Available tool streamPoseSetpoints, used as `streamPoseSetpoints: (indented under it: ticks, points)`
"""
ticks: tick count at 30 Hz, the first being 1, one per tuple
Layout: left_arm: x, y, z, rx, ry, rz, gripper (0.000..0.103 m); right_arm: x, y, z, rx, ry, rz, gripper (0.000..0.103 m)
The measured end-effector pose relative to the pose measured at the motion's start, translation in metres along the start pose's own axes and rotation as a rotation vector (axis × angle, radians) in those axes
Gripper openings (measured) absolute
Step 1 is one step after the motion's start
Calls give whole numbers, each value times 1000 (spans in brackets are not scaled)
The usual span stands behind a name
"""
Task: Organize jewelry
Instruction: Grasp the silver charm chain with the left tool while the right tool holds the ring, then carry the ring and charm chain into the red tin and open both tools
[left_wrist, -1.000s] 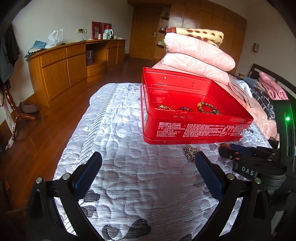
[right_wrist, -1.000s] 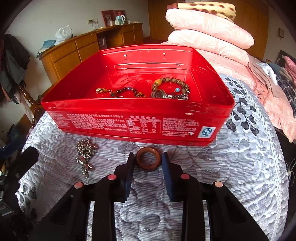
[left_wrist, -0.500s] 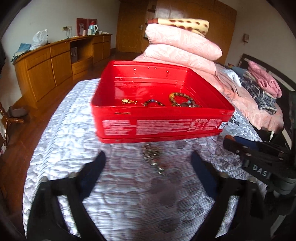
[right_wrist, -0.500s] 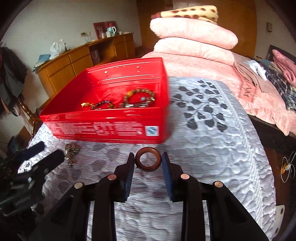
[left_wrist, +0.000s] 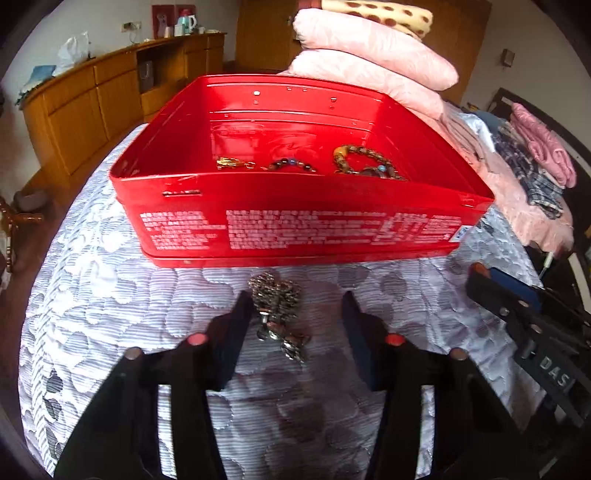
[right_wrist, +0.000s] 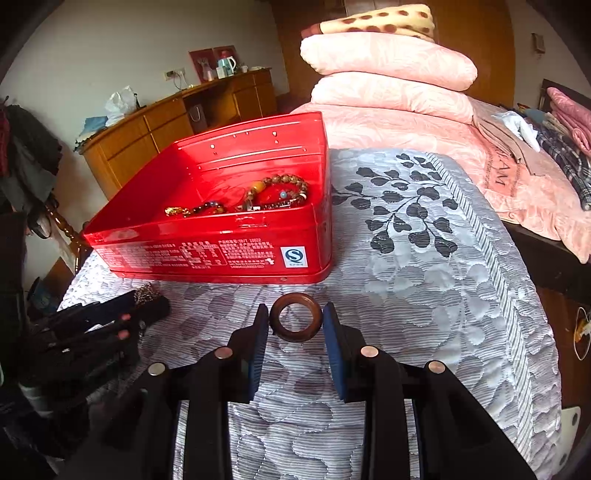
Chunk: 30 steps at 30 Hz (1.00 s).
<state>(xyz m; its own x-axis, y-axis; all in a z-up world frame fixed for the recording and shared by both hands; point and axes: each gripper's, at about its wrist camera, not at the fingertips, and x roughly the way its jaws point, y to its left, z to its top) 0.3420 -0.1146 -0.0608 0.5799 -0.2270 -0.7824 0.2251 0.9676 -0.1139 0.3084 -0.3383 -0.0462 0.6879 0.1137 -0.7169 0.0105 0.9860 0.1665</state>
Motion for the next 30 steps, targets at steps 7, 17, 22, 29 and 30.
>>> streamPoseSetpoints:
  ticks: [7, 17, 22, 29, 30]
  points:
    - [-8, 20, -4, -74, -14, -39, 11, 2, -2, -2, 12, 8, 0, 30]
    - [-43, 40, -22, -89, -94, -25, 11, -7, 4, -3, -6, -36, 9, 30]
    - [-60, 43, -25, -75, -142, -15, 11, -17, 14, -4, -17, -52, 15, 30]
    - [-78, 48, -26, -76, -182, -27, 11, -29, 32, -3, -48, -72, 13, 30]
    - [-81, 48, -27, -75, -187, -28, 11, -31, 34, -3, -52, -74, 15, 30]
